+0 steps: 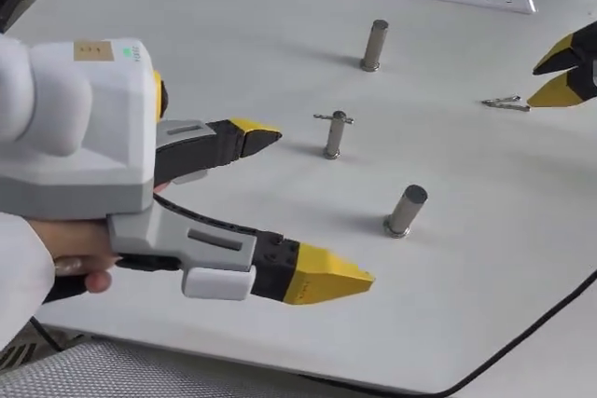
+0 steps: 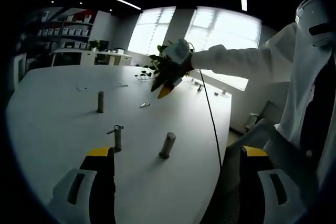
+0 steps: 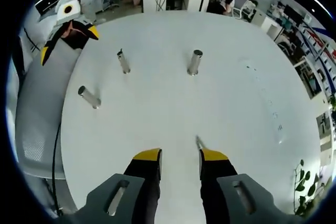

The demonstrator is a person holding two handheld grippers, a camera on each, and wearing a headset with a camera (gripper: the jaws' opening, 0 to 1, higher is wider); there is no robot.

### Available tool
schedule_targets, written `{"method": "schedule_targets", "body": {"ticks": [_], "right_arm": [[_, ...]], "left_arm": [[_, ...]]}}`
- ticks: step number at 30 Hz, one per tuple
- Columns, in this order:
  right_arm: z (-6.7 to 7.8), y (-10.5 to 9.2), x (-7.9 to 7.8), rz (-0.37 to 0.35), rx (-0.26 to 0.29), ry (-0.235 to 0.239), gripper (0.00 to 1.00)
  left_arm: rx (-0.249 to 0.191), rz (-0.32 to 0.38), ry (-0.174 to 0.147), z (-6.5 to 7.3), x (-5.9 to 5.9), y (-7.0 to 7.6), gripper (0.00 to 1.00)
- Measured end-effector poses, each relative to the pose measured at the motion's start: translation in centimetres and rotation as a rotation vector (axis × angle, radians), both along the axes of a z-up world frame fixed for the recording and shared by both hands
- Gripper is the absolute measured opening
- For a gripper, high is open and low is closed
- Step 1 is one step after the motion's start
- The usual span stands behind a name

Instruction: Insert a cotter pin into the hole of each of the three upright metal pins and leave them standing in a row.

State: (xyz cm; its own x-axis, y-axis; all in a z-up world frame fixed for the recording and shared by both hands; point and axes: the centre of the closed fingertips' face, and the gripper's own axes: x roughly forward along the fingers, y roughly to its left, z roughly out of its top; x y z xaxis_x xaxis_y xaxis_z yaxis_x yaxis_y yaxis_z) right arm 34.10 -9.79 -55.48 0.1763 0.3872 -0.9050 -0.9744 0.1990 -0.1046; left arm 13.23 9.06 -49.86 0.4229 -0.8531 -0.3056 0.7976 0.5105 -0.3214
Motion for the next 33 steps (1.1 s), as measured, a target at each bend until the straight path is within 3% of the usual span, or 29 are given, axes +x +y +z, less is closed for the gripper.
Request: {"method": "schedule_targets", "body": {"ticks": [7,13,16,25,30,33], "right_arm": [[-3.0,-1.3,1.6,-0.008,-0.097,0.037,0.17],[-4.8,-1.6,1.8,-0.009,-0.144,0.039,0.16],[-4.9,-1.6,1.7,-0.013,-0.154,0.037,0.17],[-5.7,-2.4,2.9,-0.032,-0.171,0.039,0.16],[-5.7,-2.3,2.6,-0.035,-0.17,0.045,0.12],[-5.9,-2.2,1.8,-0.008,-0.166,0.078,0.05]], "left_arm": [[-0.007,0.012,-0.011,0.3,0.2,0.2,0.99],[-0.027,0.036,0.0,0.1,0.1,0.2,0.99],[-0.009,0.039,0.009,-0.5,-0.1,0.3,0.99],[-0.017,0.047,0.032,-0.7,-0.4,0.1,0.99],[-0.02,0.05,0.036,-0.7,-0.3,0.1,0.99],[-0.02,0.053,0.041,-0.7,-0.3,0.0,0.99]]}}
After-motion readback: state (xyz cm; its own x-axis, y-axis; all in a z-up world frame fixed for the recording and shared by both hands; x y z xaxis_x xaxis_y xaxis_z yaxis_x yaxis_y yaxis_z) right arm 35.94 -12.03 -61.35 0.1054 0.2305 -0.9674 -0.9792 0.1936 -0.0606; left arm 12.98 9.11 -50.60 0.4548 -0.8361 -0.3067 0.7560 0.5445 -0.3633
